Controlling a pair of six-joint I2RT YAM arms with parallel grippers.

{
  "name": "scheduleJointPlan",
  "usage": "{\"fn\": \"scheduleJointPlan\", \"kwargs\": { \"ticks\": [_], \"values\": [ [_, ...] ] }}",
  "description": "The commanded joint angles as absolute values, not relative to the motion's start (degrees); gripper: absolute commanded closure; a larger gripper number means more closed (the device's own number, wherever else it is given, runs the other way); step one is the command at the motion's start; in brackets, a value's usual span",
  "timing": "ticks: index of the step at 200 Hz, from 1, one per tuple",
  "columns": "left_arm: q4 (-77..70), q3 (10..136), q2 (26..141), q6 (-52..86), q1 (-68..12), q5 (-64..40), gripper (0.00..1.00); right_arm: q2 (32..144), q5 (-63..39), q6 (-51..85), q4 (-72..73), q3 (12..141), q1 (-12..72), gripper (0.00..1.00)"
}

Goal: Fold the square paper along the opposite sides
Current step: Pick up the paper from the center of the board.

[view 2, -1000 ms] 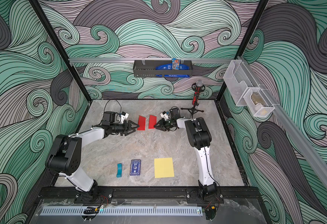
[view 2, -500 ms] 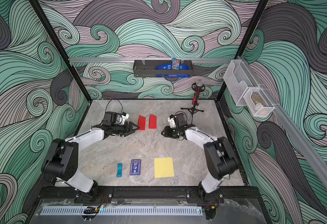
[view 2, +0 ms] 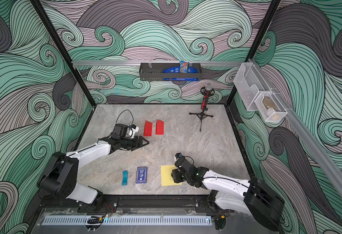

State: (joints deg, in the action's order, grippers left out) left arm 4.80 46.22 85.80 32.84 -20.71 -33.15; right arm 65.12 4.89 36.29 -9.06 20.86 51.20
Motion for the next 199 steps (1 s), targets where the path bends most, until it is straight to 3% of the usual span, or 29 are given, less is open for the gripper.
{"fn": "scheduleJointPlan", "kwargs": {
  "ticks": [1,47,123,162,199],
  "values": [
    [5.54,47.65,86.60,31.16,-20.98,-32.69,0.29,70.81,8.24,36.48,-6.28,21.16,51.66,0.46],
    [6.75,49.22,88.05,30.50,-20.27,-32.86,0.29,83.83,12.63,36.61,-6.05,25.95,48.09,0.48],
    [7.03,48.74,89.89,31.44,-20.08,-36.21,0.28,92.47,9.59,23.51,-3.53,39.55,41.79,0.44],
    [8.48,48.40,89.92,32.43,-22.95,-35.11,0.25,85.60,-0.92,25.78,-3.98,44.56,38.36,0.41],
    [7.06,49.55,92.99,34.89,-27.57,-33.84,0.22,81.39,-16.77,28.21,-2.63,39.37,28.90,0.39]
  ]
}}
